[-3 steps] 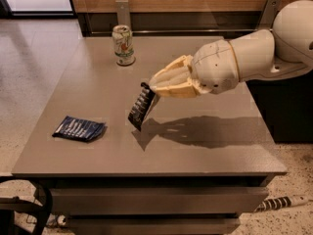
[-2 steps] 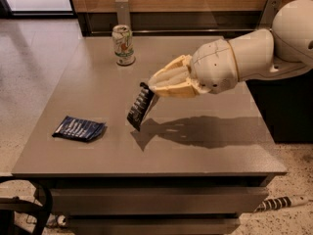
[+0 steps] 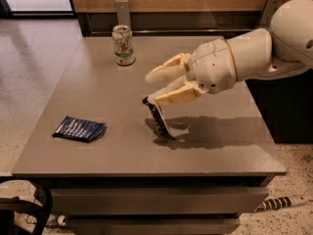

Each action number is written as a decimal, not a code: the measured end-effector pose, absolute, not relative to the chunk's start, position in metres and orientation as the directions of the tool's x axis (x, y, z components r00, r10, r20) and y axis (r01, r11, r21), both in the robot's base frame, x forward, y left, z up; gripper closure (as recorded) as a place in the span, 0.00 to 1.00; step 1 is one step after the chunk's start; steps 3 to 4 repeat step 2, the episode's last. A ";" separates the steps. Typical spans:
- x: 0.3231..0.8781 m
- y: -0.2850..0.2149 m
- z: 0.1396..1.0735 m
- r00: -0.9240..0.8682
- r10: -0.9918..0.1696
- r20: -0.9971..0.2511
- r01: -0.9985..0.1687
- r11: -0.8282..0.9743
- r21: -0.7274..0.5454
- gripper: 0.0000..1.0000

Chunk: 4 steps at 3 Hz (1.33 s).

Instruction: Move rxbar chocolate near rxbar blueberry

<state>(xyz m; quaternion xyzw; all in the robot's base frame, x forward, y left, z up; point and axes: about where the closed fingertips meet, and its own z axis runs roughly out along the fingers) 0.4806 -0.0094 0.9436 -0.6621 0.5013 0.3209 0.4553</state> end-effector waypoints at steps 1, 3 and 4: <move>0.480 -0.007 0.944 0.294 -0.371 -0.881 -0.955 -0.088 -0.282 0.00; 0.480 -0.007 0.944 0.294 -0.371 -0.881 -0.955 -0.088 -0.282 0.00; 0.480 -0.007 0.944 0.294 -0.371 -0.881 -0.955 -0.088 -0.282 0.00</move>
Offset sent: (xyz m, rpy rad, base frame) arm -0.0007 0.0019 0.0004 -0.0006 -0.0006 0.0037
